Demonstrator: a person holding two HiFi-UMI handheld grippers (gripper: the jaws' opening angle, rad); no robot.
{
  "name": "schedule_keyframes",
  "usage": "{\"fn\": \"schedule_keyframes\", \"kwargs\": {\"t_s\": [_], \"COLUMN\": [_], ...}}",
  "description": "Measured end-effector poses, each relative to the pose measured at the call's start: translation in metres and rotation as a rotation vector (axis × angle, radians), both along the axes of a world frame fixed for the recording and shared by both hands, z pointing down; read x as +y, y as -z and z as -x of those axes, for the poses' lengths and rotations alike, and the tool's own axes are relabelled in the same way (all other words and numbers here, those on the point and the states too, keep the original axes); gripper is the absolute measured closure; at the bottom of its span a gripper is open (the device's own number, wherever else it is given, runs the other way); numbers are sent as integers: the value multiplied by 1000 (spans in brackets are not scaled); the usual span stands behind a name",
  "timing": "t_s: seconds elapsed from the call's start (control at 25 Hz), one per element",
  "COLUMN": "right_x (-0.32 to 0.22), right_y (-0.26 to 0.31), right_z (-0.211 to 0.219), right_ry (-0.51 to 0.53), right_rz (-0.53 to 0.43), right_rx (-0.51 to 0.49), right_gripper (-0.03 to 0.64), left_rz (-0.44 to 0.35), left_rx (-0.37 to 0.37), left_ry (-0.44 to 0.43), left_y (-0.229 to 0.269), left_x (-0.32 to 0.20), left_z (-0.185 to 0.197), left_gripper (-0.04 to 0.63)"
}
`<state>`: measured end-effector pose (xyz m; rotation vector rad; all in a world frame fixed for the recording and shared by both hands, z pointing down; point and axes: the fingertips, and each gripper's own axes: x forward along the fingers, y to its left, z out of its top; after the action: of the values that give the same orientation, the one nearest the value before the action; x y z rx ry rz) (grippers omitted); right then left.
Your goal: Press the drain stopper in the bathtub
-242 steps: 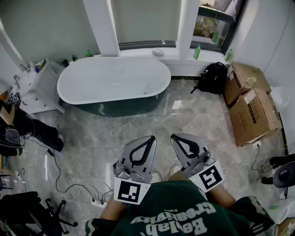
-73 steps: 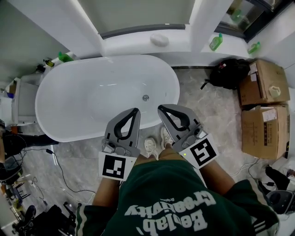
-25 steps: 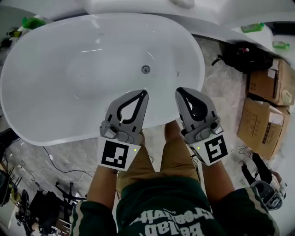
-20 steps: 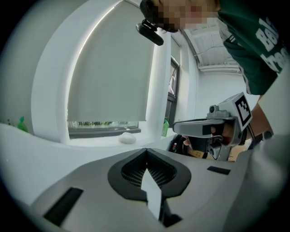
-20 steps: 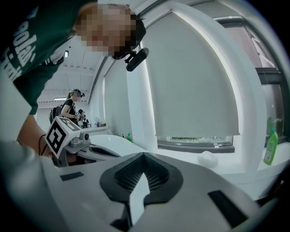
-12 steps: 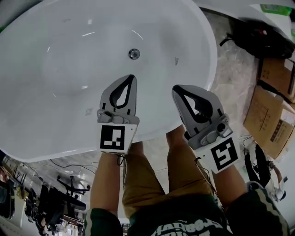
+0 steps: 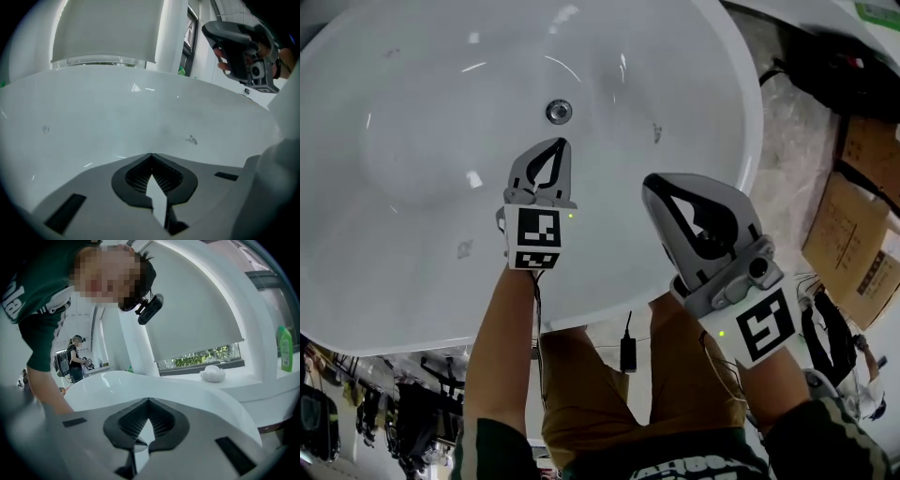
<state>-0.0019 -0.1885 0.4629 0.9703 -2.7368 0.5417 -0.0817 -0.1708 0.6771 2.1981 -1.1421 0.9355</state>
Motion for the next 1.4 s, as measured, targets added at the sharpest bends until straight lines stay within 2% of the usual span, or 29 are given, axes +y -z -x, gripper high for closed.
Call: {"fn": "schedule_keyframes", "kwargs": {"t_s": [0.2, 0.44, 0.56, 0.64, 0.72, 0.84, 1.0, 1.24, 1.4], "right_x": [-21, -25, -33, -36, -36, -39, -36, -45, -45], "right_y": [-45, -49, -53, -63, -69, -74, -87, -104, -110], "right_z": [6, 10, 7, 7, 4, 1, 8, 3, 10], "right_ry": [-1, 6, -26, -31, -50, -88, -81, -112, -80], "right_rz": [47, 50, 41, 53, 81, 104, 103, 145, 148], "right_rx": [2, -49, -68, -70, -82, -91, -35, -3, 13], "right_gripper": [603, 603, 603, 603, 603, 603, 603, 603, 603], "left_rz": [92, 107, 147, 187, 211, 193, 175, 208, 262], "left_rx": [-78, -185, -206, -227, -244, -276, -291, -308, -331], "left_ry": [30, -93, -137, -133, -124, -183, -238, -238, -202], "left_y": [-73, -127, -150, -167, -176, -184, -189, -203, -217], "left_x": [-3, 0, 7, 13, 17, 14, 8, 2, 3], "left_z": [10, 15, 17, 21, 25, 22, 10, 7, 14], "left_gripper": [587, 587, 587, 587, 586, 587, 586, 586, 588]}}
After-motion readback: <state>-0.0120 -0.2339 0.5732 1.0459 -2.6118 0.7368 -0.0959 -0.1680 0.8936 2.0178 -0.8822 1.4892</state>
